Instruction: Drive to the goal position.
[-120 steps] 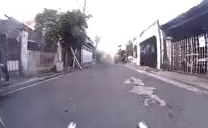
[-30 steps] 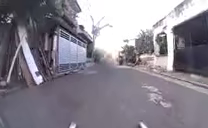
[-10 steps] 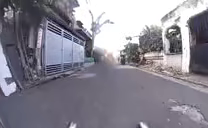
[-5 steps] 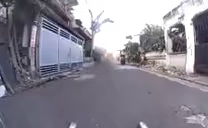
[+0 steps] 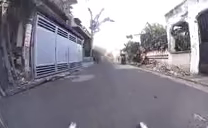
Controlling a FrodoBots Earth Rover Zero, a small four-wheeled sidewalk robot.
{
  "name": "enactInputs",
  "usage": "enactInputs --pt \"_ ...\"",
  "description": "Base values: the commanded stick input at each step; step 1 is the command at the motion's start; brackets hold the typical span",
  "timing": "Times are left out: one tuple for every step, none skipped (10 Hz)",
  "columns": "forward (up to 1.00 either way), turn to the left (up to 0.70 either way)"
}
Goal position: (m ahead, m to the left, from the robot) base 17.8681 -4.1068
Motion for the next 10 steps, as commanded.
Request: enactInputs --pt "0.70 0.00" --pt "0.70 0.00" --pt "0.70 0.03" --pt "0.70 0.08" --pt "0.70 0.18" --pt "0.70 0.13" --pt "0.70 0.00" --pt "0.70 0.00" --pt "0.70 0.00" --pt "0.70 0.00"
